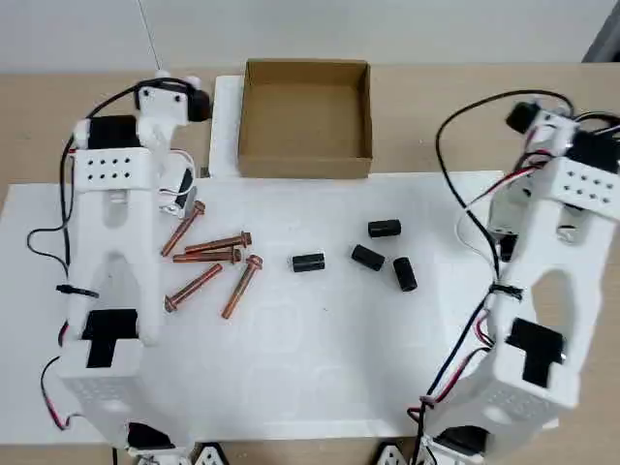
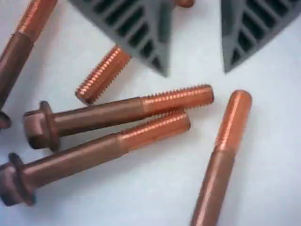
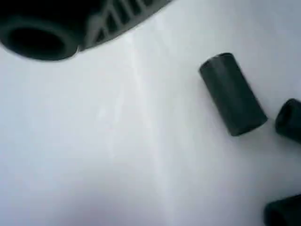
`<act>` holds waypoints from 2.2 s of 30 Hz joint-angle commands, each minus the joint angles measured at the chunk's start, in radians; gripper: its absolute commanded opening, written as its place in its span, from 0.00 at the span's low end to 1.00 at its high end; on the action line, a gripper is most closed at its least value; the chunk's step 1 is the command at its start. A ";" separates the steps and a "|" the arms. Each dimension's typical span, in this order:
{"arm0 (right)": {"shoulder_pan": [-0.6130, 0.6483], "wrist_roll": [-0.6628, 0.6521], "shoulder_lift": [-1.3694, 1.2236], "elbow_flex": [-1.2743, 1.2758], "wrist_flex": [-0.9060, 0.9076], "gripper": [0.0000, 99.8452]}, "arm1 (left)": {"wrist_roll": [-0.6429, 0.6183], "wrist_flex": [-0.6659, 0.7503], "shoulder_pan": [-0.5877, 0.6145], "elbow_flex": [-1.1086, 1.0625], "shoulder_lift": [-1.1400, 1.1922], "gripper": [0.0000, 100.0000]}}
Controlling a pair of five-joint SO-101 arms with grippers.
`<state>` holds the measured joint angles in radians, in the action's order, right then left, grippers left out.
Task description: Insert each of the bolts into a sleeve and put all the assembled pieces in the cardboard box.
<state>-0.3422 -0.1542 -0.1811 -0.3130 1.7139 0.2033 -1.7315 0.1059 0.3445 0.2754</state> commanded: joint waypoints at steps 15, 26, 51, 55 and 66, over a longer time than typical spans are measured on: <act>-0.054 -0.072 0.387 0.431 -0.064 0.00 | 0.218 0.029 0.031 -0.062 0.097 0.12; -0.054 -0.074 0.490 0.559 -0.070 0.00 | 0.276 0.118 0.052 -0.062 0.155 0.12; -0.053 -0.072 0.501 0.565 -0.042 0.00 | 0.298 0.178 0.023 0.147 0.370 0.16; -0.053 -0.072 0.501 0.565 -0.031 0.00 | 0.298 0.143 0.018 0.263 0.431 0.16; -0.053 -0.072 0.501 0.565 -0.031 0.00 | 0.313 0.044 0.023 0.521 0.660 0.16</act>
<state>-0.3882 -0.2202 0.2777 0.2593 1.6709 0.5102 -1.6794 0.1274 0.7971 0.8984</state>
